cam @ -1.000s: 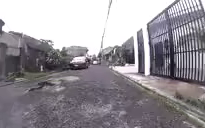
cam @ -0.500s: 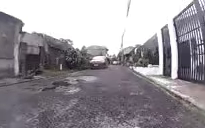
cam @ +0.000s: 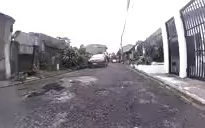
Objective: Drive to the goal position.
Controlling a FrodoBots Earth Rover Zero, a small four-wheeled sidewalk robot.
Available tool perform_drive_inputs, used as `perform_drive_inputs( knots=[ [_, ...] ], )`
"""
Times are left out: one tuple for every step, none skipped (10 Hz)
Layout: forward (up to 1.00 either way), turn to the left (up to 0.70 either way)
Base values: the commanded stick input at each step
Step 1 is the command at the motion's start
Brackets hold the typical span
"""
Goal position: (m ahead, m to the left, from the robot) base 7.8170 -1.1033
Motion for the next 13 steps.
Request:
perform_drive_inputs(
  knots=[
    [1.00,0.00],
    [1.00,0.00],
    [1.00,0.00],
    [1.00,0.00],
    [1.00,0.00],
    [1.00,0.00],
    [1.00,0.00],
    [1.00,0.00],
    [1.00,0.00],
    [1.00,0.00],
    [1.00,0.00],
    [1.00,0.00],
    [1.00,0.00]
  ],
)
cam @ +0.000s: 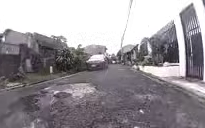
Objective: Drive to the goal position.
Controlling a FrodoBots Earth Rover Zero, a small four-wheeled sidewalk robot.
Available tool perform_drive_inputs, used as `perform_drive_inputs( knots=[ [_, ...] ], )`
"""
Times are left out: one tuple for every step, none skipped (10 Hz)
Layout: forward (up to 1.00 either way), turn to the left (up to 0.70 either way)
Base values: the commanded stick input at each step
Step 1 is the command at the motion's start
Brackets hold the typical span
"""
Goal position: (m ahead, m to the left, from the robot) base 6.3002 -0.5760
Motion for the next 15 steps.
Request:
perform_drive_inputs(
  knots=[
    [1.00,0.00],
    [1.00,0.00],
    [1.00,0.00],
    [1.00,0.00],
    [1.00,0.00],
    [1.00,0.00],
    [1.00,0.00],
    [1.00,0.00],
    [1.00,0.00],
    [1.00,0.00],
    [1.00,0.00],
    [1.00,-0.01],
    [1.00,-0.10],
    [1.00,-0.19],
    [1.00,-0.28]
  ],
)
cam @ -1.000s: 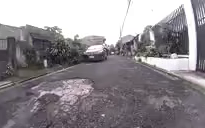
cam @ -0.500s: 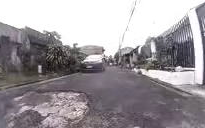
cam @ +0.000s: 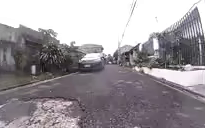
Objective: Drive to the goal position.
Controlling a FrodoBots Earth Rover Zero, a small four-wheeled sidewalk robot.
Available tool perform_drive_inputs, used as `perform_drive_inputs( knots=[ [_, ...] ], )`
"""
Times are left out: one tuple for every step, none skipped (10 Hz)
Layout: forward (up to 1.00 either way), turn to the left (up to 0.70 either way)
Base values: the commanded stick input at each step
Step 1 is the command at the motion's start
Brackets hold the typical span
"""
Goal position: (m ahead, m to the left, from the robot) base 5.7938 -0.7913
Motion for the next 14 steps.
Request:
perform_drive_inputs(
  knots=[
    [1.00,-0.37],
    [1.00,-0.09],
    [1.00,0.00],
    [1.00,0.00],
    [1.00,0.00],
    [1.00,0.00],
    [1.00,0.00],
    [1.00,0.00],
    [1.00,0.00],
    [1.00,0.00],
    [1.00,0.00],
    [1.00,0.00],
    [1.00,0.00],
    [1.00,0.00]
  ],
)
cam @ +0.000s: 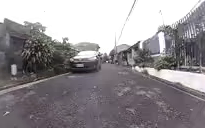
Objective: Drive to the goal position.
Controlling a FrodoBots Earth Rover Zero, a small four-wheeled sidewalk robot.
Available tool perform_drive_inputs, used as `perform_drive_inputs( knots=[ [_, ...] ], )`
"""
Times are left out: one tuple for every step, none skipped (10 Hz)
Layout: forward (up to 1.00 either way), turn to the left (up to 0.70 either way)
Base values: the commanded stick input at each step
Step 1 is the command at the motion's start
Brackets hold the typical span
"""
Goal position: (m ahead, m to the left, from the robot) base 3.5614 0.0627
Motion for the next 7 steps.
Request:
perform_drive_inputs(
  knots=[
    [1.00,0.00],
    [1.00,0.00],
    [1.00,0.00],
    [1.00,0.00],
    [1.00,0.00],
    [1.00,0.00],
    [1.00,0.00]
  ],
)
